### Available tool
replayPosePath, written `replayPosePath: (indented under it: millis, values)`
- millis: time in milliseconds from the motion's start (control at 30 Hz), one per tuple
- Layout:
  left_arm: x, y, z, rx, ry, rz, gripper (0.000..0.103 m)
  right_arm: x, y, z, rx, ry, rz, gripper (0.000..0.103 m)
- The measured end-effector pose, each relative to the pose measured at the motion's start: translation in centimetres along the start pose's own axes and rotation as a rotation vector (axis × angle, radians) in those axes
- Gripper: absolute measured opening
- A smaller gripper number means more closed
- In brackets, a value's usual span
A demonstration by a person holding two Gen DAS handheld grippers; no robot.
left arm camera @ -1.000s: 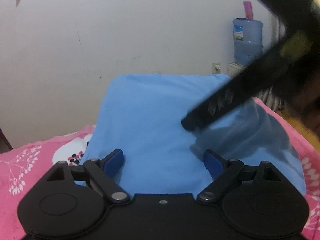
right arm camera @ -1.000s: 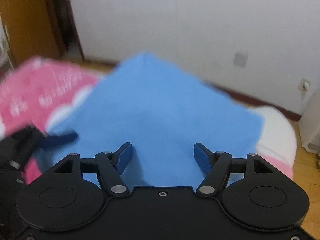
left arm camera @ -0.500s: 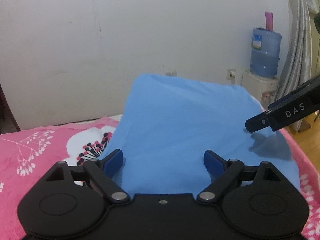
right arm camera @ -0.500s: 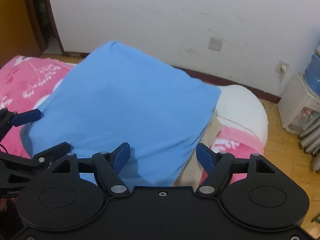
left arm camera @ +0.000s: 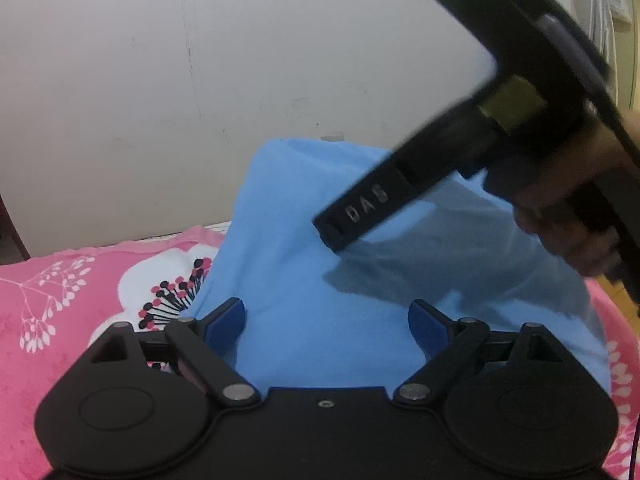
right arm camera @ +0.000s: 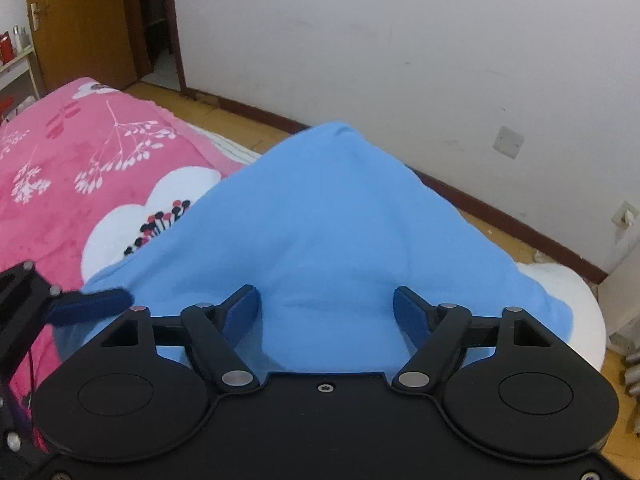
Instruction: Organize soft objects
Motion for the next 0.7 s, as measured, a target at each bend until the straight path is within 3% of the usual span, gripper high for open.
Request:
replayPosePath:
  millis: [133,300,400,467,533,700]
  values:
    - [0.2,-0.2,-0.1,-0.007,0.008,-0.046,0.089,-0.6,0.1,1.1,0.000,-0.001,-0.013,0.078]
    - [0.2,-1.1,-0.5,-0.033,0.019,-0.122,0.089,-0.6,-1.1,2.5,0.078,0.044,0.018,0.078]
    - [-0.2,-1.8,-1.0,-0.031,0.011,-0.101,0.089,-0.7,-2.2,2.5,0.159,0.004,0.052,0.077]
    - [-0.7,-2.2,-1.2,0.031,-0.032,-0.048,0.089,-1.4,-3.7,2.2,0.175,-0.020,0.100,0.077]
    - [-1.1,-2.5,-1.1,0.094,-0.065,0.000,0.089,-2.2,-4.1,1.3,0.128,-0.040,0.122,0.077]
    - [-0.6,-1.6,0.4,0.095,0.025,-0.010,0.089,-3.3,-1.6,-1.3,0.057,-0.107,0.094,0.077]
Point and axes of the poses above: each gripper's, at about its wrist camera, not at the fingertips, and y roughly the way its jaws point, z to its right, x to its underside, the point moved 8 cm from there along y, roughly the way its jaws point, and after that the axes turned 4 degrees about -z, right-handed, at the moved point
